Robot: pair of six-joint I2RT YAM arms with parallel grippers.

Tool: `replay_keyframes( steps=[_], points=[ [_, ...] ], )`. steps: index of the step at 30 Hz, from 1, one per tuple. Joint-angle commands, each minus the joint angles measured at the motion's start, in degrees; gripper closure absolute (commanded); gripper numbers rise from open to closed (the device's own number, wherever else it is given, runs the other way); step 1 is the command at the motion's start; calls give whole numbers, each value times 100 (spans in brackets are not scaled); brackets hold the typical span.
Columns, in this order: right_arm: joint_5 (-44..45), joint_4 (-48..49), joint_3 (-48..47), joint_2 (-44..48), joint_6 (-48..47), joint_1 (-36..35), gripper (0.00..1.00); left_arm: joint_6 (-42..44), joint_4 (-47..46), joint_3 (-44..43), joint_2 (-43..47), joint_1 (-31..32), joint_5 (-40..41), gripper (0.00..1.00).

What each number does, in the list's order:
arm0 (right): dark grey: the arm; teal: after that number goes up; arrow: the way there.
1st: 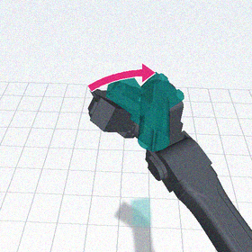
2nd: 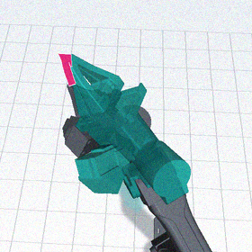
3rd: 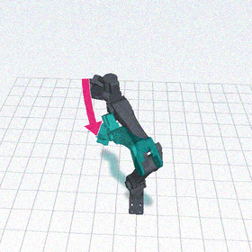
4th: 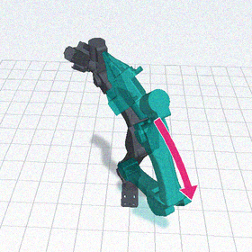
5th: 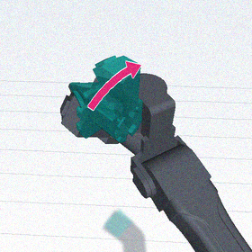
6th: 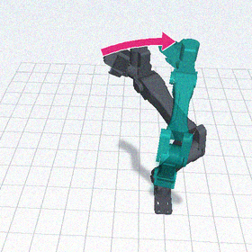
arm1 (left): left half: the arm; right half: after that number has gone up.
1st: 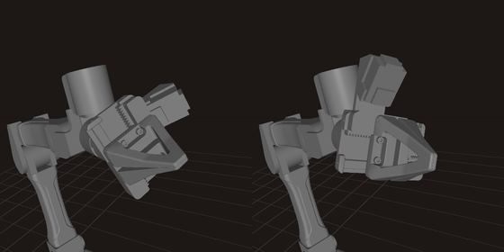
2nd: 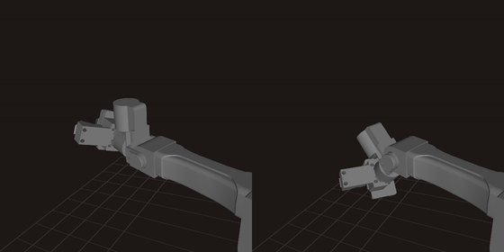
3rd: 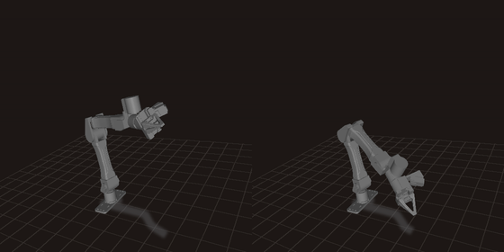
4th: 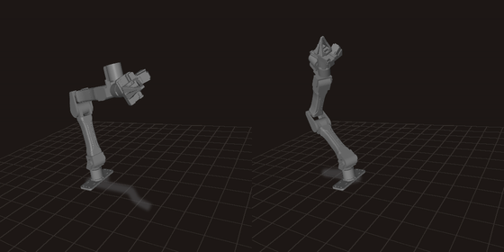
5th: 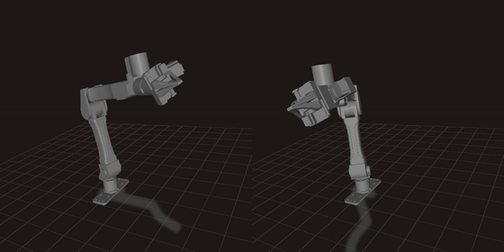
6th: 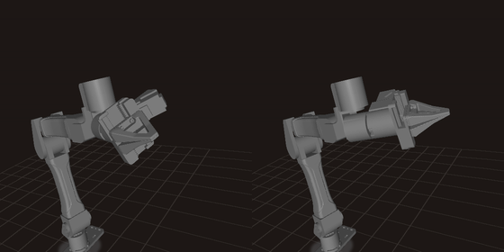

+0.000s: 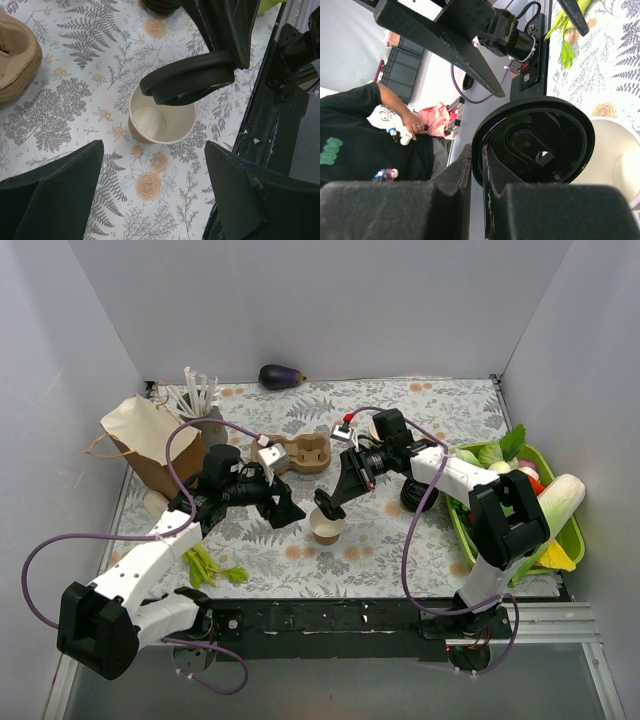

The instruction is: Pack the takeout coffee

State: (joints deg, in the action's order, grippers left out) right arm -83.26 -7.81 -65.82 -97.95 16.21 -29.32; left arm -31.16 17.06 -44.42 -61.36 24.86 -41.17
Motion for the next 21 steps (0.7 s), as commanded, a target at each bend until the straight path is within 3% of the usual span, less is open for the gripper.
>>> replay_keyframes(
  steps=[1, 11, 21],
  points=[
    [-753, 702, 8, -223, 681, 14, 98, -171, -571, 144, -243, 133, 65, 17],
    [-726, 1553, 236, -629, 1551, 58, 97, -953, -1503, 443, -921, 177, 3, 19],
    [-621, 1967, 500, -646, 1973, 120, 95, -1270, -2057, 733, -1018, 212, 21, 19]
  ],
)
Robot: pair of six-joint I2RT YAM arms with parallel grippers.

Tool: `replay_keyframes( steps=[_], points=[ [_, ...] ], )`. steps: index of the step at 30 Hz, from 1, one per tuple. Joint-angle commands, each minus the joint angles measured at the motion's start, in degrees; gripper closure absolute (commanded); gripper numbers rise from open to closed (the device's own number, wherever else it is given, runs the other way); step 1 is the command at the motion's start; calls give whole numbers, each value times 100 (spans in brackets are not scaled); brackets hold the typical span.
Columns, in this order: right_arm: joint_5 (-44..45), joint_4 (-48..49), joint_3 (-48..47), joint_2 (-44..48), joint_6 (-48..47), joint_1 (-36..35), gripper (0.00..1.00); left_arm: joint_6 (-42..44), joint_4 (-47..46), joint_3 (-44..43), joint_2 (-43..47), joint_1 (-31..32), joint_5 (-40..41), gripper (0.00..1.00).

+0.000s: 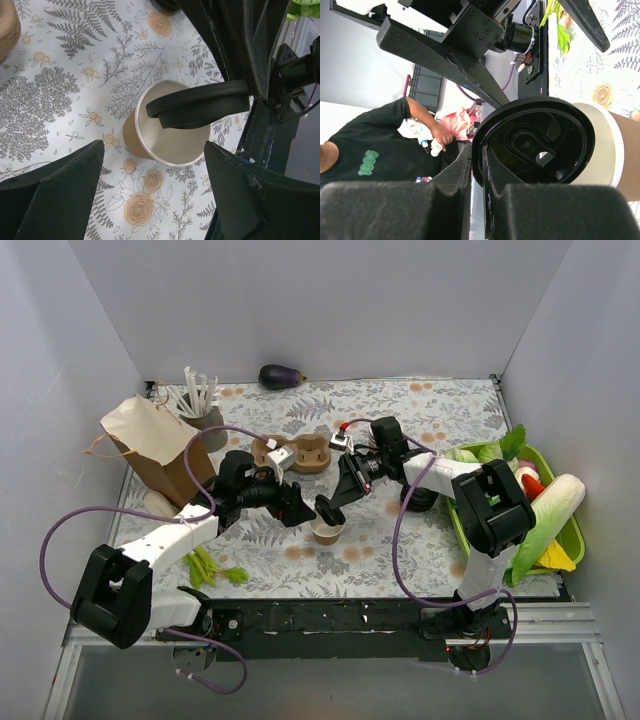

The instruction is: Pack the takeout coffee

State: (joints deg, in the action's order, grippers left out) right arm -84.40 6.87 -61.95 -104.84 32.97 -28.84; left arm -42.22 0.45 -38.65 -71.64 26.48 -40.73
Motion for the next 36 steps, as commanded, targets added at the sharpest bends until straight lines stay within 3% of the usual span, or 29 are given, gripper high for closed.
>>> replay_keyframes(
  steps=[1, 22, 36],
  points=[
    [-499, 551, 139, 51, 341, 80, 95, -173, -422, 165, -8, 76, -14, 19],
    [-288, 1299, 439, -10, 1080, 274, 86, -331, -924, 359, -395, 252, 179, 21],
    [-296, 1492, 403, -107, 1247, 335, 75, -305, -1073, 367, -571, 252, 13, 21]
  ],
)
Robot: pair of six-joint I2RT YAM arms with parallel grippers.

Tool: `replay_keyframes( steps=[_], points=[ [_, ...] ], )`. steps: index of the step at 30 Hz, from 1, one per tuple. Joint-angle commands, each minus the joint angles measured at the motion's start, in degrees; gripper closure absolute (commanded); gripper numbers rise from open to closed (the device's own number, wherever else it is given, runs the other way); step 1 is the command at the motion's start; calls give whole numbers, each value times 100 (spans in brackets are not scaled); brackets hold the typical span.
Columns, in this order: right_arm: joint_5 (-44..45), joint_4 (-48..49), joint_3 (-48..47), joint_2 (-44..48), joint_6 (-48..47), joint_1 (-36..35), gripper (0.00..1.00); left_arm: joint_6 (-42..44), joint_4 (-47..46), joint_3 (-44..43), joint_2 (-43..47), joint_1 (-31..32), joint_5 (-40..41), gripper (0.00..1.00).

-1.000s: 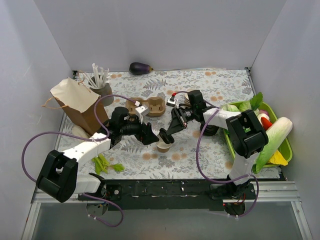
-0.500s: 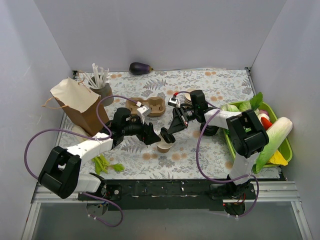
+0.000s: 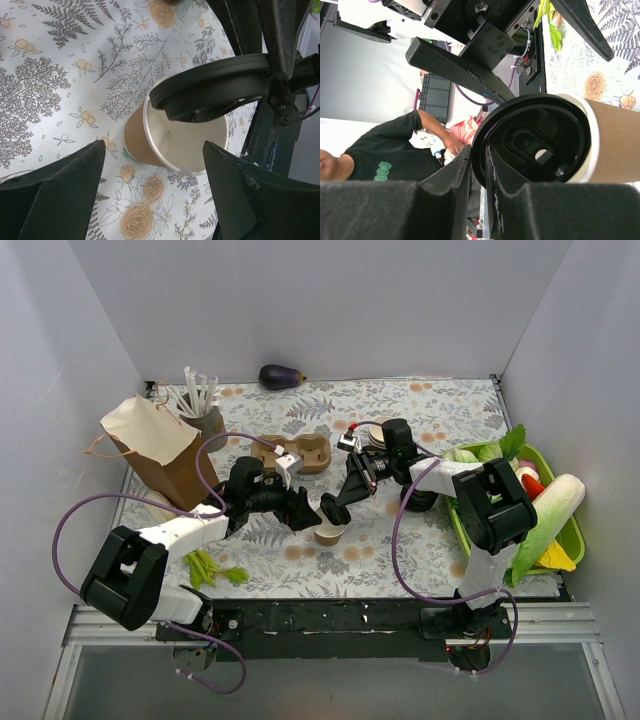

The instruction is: Pack the takeout coffee

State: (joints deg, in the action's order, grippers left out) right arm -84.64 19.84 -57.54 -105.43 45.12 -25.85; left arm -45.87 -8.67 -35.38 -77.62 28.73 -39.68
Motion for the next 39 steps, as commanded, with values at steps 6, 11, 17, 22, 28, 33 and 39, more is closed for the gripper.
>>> replay_keyframes(
  steps=[6, 11, 17, 22, 28, 33, 39],
  points=[
    [-246, 205, 41, -22, 14, 71, 74, 87, -162, 66, 19, 27, -92, 22],
    [-184, 205, 23, -22, -56, 71, 73, 60, -170, 83, 63, 27, -92, 22],
    [-149, 152, 23, -4, -153, 80, 73, 52, -170, 92, 133, 27, -136, 22],
    [-97, 47, -12, 48, -363, 97, 72, -19, -267, 119, 134, 27, -154, 22],
    [955, -4076, -1134, 364, -4257, 141, 59, -107, -294, 22, 151, 27, -198, 22],
    [1284, -4849, -1295, 602, -5084, 141, 53, -177, -311, -66, 107, 36, -216, 22],
    [1327, -4945, -1119, 927, -5198, 36, 44, -195, -346, -145, 28, 54, -224, 22]
  ],
)
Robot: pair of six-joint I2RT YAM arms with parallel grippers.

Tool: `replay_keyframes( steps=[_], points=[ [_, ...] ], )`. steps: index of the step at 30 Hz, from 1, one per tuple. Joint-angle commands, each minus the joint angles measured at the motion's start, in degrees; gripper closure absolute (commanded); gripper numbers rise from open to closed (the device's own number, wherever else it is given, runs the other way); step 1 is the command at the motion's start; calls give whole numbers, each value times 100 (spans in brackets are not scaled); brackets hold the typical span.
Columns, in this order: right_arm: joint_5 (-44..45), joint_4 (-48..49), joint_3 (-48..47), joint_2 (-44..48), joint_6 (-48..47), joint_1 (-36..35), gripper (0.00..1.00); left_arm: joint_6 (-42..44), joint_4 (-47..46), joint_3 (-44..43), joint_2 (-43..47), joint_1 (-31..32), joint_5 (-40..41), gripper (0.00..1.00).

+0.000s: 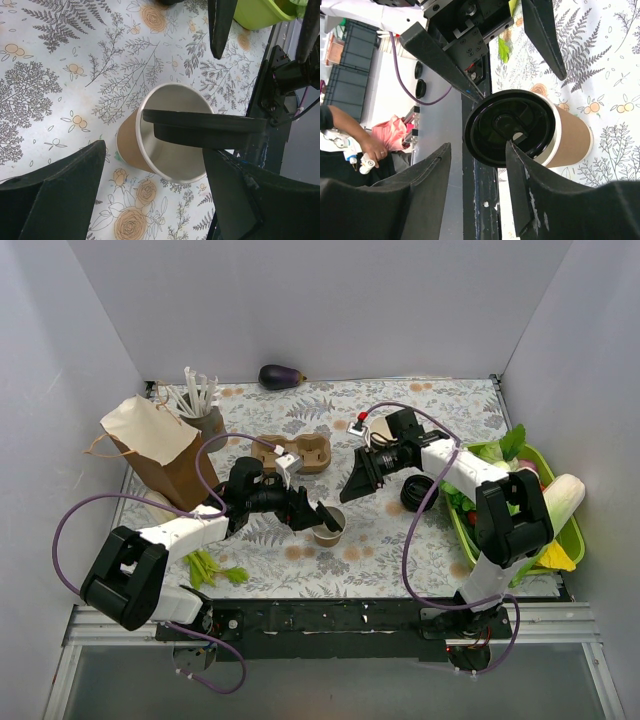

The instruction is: Pack the takeout coffee

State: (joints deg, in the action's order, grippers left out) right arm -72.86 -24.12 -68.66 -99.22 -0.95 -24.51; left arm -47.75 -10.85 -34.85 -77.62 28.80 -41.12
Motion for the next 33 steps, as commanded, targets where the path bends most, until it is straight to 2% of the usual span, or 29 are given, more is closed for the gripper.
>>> replay_keyframes(
  steps=[1, 4, 9, 11, 16, 23, 28, 33],
  points=[
    [289, -567, 2, 376, -599, -124, 42, -7, -136, -206, -7, 56, -80, 22],
    [535, -611, 2, 447, -591, -238, 35, -15, -163, -268, -68, 91, -89, 22],
    [799, -603, -59, 474, -520, -379, 30, -24, -172, -364, -139, 117, -80, 22],
    [905, -603, -86, 447, -520, -396, 30, -24, -172, -365, -156, 126, -80, 22],
    [1283, -620, -165, 307, -511, -388, 38, -42, -172, -373, -183, 117, -80, 22],
    [1266, -559, -182, 228, -415, -396, 46, -68, -172, -382, -174, 126, -89, 22],
    [827, -524, -288, 263, -432, -396, 37, -86, -189, -400, -200, 135, -80, 22],
    [983, -532, -227, 263, -485, -396, 34, -94, -198, -426, -218, 126, -80, 22]
  ],
)
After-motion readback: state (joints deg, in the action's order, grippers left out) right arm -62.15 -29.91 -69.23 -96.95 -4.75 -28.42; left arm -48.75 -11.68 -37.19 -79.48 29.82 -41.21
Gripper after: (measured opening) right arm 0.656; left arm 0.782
